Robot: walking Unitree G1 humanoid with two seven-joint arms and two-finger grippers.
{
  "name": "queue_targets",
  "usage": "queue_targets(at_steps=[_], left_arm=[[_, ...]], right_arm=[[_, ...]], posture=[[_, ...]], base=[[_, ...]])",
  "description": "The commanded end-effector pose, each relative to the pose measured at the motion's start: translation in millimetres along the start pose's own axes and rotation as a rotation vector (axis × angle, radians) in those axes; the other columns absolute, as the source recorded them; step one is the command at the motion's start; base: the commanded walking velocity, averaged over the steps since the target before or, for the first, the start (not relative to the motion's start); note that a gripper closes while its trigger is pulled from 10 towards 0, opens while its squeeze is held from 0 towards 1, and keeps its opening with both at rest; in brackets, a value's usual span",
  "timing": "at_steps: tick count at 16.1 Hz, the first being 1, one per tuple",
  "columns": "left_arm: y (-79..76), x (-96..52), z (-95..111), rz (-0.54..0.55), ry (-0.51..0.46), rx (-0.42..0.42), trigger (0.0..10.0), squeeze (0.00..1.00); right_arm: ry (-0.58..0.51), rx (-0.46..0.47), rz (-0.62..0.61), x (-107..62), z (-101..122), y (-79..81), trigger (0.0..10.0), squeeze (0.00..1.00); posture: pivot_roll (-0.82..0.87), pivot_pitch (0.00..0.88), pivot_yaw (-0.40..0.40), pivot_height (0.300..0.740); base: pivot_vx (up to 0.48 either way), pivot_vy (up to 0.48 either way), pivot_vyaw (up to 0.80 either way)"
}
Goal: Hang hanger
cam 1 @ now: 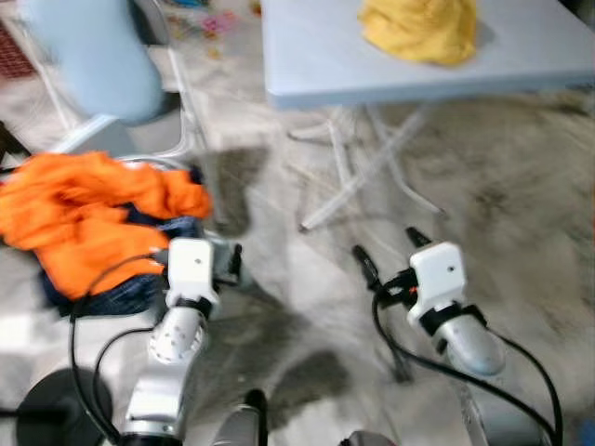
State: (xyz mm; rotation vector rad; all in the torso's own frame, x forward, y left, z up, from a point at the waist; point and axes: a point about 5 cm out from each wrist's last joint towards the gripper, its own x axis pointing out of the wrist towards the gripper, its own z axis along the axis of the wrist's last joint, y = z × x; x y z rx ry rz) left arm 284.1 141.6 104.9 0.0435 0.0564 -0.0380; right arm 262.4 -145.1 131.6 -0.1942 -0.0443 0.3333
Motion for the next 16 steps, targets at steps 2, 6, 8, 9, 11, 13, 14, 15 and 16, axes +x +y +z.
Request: queue_targets(at_steps=[2, 6, 8, 9, 11, 13, 14, 15, 16], left_arm=[[-3.0, -3.8, -5.5, -0.022, 0.014, -0.032, 10.0, 0.0], [-3.0, -3.1, -2.4, -0.029, -0.004, -0.05, 10.0, 0.0], [-4.9, -4.2, -4.3, -0.046, 0.002, -0.056, 10.0, 0.0], [-5.4, -4.6, -4.8, -0.045, 0.003, -0.06, 10.0, 0.0], [-6.9, -4.8, -5.1, -0.047, 0.003, -0.064, 10.0, 0.0], [-7.5, -5.0, -6.4, -0.05, 0.011, -0.063, 10.0, 0.0], [-7.8, -5.8, -7.3, -0.051, 0.013, -0.064, 10.0, 0.0], [-8.2, -6.4, -7.6, -0.053, 0.013, -0.066, 10.0, 0.0], [-8.2, -6.7, -8.0, -0.053, 0.014, -0.066, 10.0, 0.0]], right_arm=[[0.006, 0.002, 0.008, -1.0, -1.2, -1.5, 10.0, 0.0], [-0.002, 0.031, -0.01, 0.3, -1.1, -1.8, 10.0, 0.0], [0.0, 0.028, 0.005, -0.5, -1.5, -0.1, 10.0, 0.0], [-0.001, 0.026, 0.009, -0.8, -1.5, 0.4, 10.0, 0.0], [-0.002, 0.026, 0.013, -0.9, -1.3, 0.9, 10.0, 0.0], [-0.005, 0.018, 0.024, 0.1, -0.7, 2.4, 10.0, 0.0], [-0.005, 0.017, 0.026, -0.2, -0.7, 2.5, 10.0, 0.0], [-0.005, 0.013, 0.026, -0.4, -0.5, 2.1, 10.0, 0.0], [-0.004, 0.01, 0.024, -0.6, -0.6, 1.6, 10.0, 0.0]], posture=[[-0.05, 0.227, 0.001, 0.74], [-0.05, 0.22, 0.0, 0.74], [-0.05, 0.22, 0.0, 0.74], [-0.05, 0.219, -0.002, 0.74], [-0.05, 0.22, -0.003, 0.74], [-0.05, 0.221, -0.006, 0.74], [-0.05, 0.221, -0.006, 0.74], [-0.06, 0.221, -0.007, 0.74], [-0.06, 0.221, -0.008, 0.74]], base=[[0.0, 0.0, 0.8], [0.0, 0.0, 0.0], [0.148, 0.0, 0.0], [0.322, 0.0, 0.0], [0.36, 0.0, 0.0], [0.382, 0.0, 0.0], [0.382, 0.0, 0.0], [0.386, 0.0, 0.0], [0.398, 0.0, 0.0]])
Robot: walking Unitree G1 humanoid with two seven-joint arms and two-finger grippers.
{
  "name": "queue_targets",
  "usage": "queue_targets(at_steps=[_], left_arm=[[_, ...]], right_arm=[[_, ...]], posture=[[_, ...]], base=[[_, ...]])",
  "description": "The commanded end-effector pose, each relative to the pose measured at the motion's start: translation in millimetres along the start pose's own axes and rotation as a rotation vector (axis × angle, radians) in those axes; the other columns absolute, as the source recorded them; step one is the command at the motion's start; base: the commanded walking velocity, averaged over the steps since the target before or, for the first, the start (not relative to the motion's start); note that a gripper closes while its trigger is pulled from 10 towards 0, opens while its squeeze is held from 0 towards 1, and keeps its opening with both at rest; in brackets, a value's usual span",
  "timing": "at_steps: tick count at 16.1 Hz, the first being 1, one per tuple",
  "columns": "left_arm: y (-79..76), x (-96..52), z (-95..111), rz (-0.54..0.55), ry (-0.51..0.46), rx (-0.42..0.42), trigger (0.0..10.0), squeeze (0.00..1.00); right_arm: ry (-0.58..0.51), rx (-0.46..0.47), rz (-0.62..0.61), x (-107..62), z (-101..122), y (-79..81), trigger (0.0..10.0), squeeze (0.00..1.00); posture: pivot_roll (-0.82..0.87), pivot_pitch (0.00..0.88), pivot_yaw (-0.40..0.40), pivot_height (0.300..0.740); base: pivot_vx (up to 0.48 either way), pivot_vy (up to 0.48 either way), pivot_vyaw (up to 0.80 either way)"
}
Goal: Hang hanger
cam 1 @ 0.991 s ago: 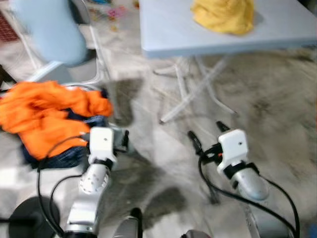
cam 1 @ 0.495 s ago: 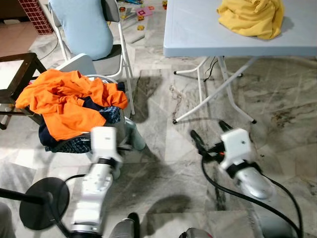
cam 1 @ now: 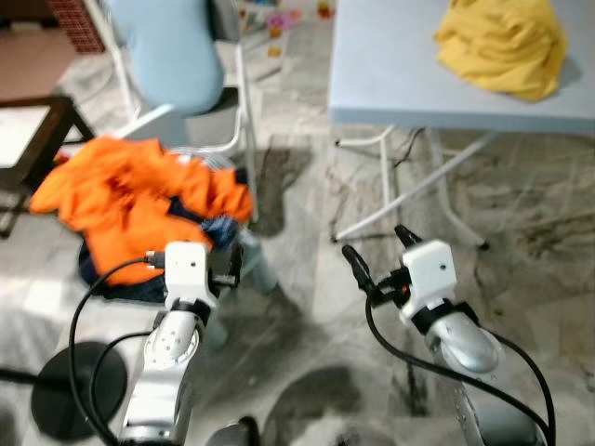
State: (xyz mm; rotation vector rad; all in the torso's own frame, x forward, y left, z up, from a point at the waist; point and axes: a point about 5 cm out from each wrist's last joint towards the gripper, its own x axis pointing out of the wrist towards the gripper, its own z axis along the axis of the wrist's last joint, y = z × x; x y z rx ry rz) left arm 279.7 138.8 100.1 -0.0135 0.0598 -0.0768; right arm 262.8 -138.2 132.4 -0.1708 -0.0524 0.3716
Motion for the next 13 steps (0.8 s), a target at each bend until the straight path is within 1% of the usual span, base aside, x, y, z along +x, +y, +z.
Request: queue_targets(at_steps=[1, 5, 6, 8, 9, 12, 13], left_arm=[[-4.9, -2.3, -3.8, -0.009, 0.014, -0.011, 10.0, 0.0], [-6.6, -1.9, -4.5, -0.012, 0.017, -0.01, 10.0, 0.0], [-6.6, -1.9, -4.9, -0.011, 0.019, -0.007, 10.0, 0.0], [-6.4, -2.1, -5.6, -0.003, 0.024, -0.005, 10.0, 0.0], [-5.5, -2.2, -6.9, 0.01, 0.035, -0.009, 10.0, 0.0], [-6.9, -1.8, -9.8, 0.008, 0.053, -0.004, 10.0, 0.0], [-7.4, -1.7, -9.7, 0.011, 0.051, -0.011, 10.0, 0.0]], right_arm=[[0.012, -0.011, -0.012, -3.5, -2.6, -4.7, 10.0, 0.0], [0.011, -0.031, 0.009, -3.2, -2.2, -2.0, 10.0, 0.0], [0.011, -0.036, 0.013, -3.4, -2.7, -1.3, 10.0, 0.0], [0.013, -0.033, 0.014, -3.6, -3.4, -1.1, 10.0, 0.0], [0.014, -0.032, 0.014, -3.6, -3.8, -1.2, 10.0, 0.0], [0.016, -0.033, 0.014, -3.3, -4.6, -1.6, 10.0, 0.0], [0.016, -0.036, 0.015, -3.2, -4.7, -1.4, 10.0, 0.0]], posture=[[-0.06, 0.221, -0.008, 0.74], [-0.06, 0.213, -0.009, 0.74], [-0.06, 0.213, -0.009, 0.74], [-0.06, 0.211, -0.009, 0.74], [-0.06, 0.211, -0.009, 0.74], [-0.06, 0.211, -0.009, 0.74], [-0.06, 0.211, -0.009, 0.74]], base=[[0.401, 0.0, 0.0], [0.399, 0.0, 0.0], [0.386, 0.0, 0.8], [0.358, 0.285, 0.71], [0.289, 0.352, 0.0], [0.0, 0.332, 0.0], [0.0, 0.0, 0.0]])
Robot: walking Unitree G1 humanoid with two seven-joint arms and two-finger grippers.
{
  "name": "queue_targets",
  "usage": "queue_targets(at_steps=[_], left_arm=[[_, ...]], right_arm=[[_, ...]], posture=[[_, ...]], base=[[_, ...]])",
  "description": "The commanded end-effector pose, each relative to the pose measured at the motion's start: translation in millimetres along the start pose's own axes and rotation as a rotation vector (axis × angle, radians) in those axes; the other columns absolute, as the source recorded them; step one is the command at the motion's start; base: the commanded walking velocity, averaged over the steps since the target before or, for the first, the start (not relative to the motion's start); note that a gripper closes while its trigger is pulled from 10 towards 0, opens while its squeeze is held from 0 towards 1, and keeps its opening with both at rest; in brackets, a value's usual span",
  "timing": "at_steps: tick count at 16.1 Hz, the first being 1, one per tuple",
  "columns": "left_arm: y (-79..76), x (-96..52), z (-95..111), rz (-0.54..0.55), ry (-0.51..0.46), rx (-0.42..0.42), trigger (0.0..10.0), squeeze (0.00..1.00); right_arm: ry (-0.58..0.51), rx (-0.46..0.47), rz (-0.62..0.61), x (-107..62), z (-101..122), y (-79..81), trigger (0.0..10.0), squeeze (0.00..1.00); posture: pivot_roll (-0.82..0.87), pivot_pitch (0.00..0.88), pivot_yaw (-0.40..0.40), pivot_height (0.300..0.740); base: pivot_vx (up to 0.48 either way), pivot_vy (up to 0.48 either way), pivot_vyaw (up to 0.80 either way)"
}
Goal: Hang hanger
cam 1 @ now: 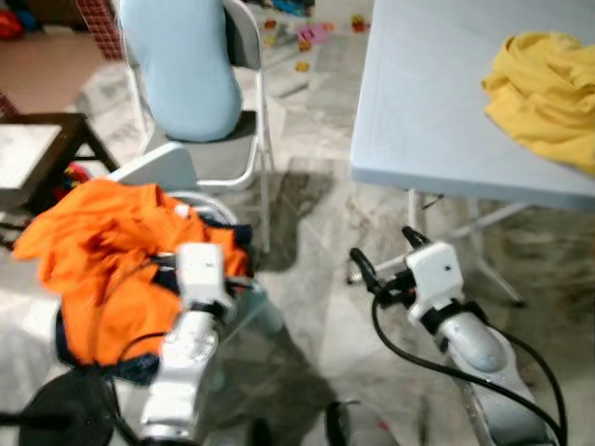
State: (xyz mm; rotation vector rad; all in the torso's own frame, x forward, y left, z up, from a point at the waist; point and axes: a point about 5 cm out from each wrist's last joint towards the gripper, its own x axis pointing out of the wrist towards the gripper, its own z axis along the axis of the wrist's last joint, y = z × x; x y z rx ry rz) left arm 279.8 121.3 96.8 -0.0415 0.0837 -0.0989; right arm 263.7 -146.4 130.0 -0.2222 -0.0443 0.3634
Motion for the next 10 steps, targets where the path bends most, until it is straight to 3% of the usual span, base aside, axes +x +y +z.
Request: queue_targets(at_steps=[1, 3, 6, 10], left_arm=[[9.7, -3.4, -6.1, 0.035, 0.027, 0.007, 10.0, 0.0], [8.0, -3.1, -7.0, 0.037, 0.035, 0.021, 10.0, 0.0], [6.9, -3.0, -8.1, 0.04, 0.042, 0.021, 10.0, 0.0], [5.5, 6.1, -13.2, -0.016, 0.097, -0.011, 10.0, 0.0]], right_arm=[[-0.002, 0.012, 0.021, -0.8, -0.9, 6.3, 10.0, 0.0], [0.004, 0.008, 0.028, -1.9, -2.3, 7.5, 10.0, 0.0], [0.009, 0.001, 0.026, -2.1, -3.3, 7.5, 10.0, 0.0], [0.006, 0.009, 0.018, -1.4, -2.5, 6.0, 10.0, 0.0]], posture=[[-0.06, 0.211, -0.009, 0.74], [-0.06, 0.21, -0.009, 0.74], [-0.06, 0.21, -0.009, 0.74], [-0.06, 0.21, -0.012, 0.74]], base=[[0.0, 0.0, 0.0], [0.0, 0.0, 0.0], [0.0, 0.0, 0.8], [0.0, 0.0, 0.0]])
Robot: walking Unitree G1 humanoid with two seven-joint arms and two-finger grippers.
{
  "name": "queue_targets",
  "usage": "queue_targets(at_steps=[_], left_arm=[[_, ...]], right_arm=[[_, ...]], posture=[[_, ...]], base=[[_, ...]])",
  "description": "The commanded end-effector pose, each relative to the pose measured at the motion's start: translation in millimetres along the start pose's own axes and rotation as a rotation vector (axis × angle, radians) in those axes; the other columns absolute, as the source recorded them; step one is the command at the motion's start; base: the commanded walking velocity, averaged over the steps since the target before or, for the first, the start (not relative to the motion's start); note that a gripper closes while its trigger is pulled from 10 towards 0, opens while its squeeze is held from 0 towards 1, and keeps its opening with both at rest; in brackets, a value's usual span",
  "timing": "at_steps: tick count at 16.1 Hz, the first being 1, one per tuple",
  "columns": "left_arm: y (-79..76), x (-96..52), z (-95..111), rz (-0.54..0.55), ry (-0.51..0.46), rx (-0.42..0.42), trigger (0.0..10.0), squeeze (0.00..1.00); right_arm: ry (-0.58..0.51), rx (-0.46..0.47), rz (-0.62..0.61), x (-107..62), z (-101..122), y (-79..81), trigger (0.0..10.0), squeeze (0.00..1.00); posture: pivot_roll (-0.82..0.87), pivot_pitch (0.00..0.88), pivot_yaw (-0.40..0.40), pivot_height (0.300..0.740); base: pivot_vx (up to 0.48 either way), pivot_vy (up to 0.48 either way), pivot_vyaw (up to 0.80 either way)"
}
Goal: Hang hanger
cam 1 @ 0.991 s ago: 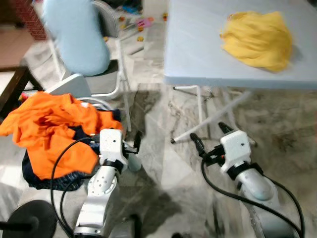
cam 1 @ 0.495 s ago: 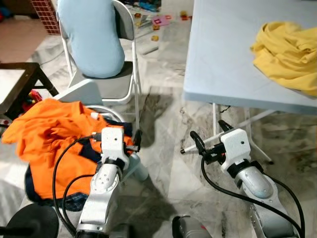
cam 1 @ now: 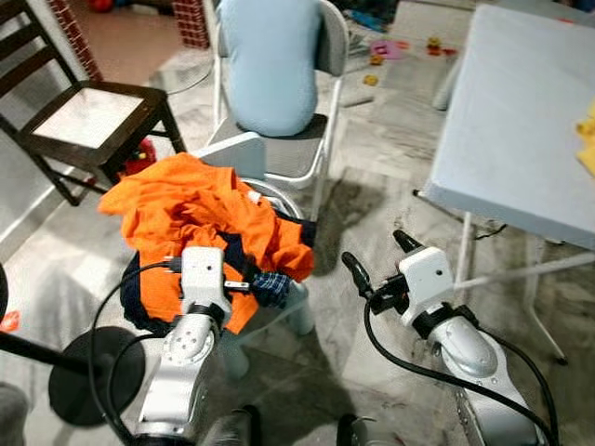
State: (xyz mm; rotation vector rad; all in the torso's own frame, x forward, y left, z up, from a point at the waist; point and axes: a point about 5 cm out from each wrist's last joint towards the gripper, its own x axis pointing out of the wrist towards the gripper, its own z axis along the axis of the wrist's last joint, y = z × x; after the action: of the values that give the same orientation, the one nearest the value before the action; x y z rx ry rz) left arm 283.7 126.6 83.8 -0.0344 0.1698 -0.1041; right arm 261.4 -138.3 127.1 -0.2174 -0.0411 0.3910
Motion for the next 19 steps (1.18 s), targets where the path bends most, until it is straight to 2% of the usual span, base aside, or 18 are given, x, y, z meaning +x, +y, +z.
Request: queue_targets(at_steps=[1, 7, 9, 10, 11, 14, 16, 19], left_arm=[[0.0, 5.5, 0, -0.017, 0.017, -0.016, 10.0, 0.0], [-7.4, 36.3, 6, -0.051, 0.056, -0.082, 10.0, 0.0], [-10.2, 44.3, 5, -0.06, 0.068, -0.097, 4.6, 0.0], [-9.9, 45.7, 6, -0.058, 0.069, -0.098, 4.6, 0.0], [-6.8, 51.2, 8, -0.06, 0.047, -0.121, 0.0, 0.0], [-0.9, 61.0, 7, -0.03, 0.076, -0.149, 0.0, 0.0], [-0.5, 62.7, 6, -0.025, 0.078, -0.119, 0.0, 0.0], [-0.5, 64.5, -1, -0.017, 0.114, -0.131, 0.0, 0.0]], right_arm=[[0.007, 0.004, -0.01, -2.4, -1, -3.2, 10.0, 0.0], [0.003, -0.007, -0.011, -5.5, 2, -3.3, 10.0, 0.0], [0.008, -0.021, -0.015, -8.2, 2, -6.1, 10.0, 0.0], [0.01, -0.023, -0.018, -8.7, 2, -7.0, 10.0, 0.0], [0.013, -0.029, -0.029, -11.3, 2, -9.9, 10.0, 0.0], [0.021, -0.044, -0.029, -15.8, 3, -11.0, 10.0, 0.0], [0.022, -0.046, -0.027, -16.1, 3, -11.1, 10.0, 0.0], [0.024, -0.048, -0.022, -15.4, 3, -9.3, 10.0, 0.0]], posture=[[-0.07, 0.213, -0.015, 0.74], [-0.1, 0.215, -0.025, 0.74], [-0.12, 0.215, -0.026, 0.74], [-0.12, 0.215, -0.026, 0.74], [-0.14, 0.216, -0.029, 0.74], [-0.16, 0.216, -0.033, 0.74], [-0.16, 0.216, -0.033, 0.74], [-0.16, 0.219, -0.035, 0.74]], base=[[0.0, 0.0, 0.0], [0.0, 0.0, 0.0], [0.0, 0.0, 0.0], [0.0, 0.0, 0.0], [0.0, 0.0, 0.0], [0.0, 0.0, 0.0], [0.0, 0.0, 0.0], [0.0, 0.0, 0.0]])
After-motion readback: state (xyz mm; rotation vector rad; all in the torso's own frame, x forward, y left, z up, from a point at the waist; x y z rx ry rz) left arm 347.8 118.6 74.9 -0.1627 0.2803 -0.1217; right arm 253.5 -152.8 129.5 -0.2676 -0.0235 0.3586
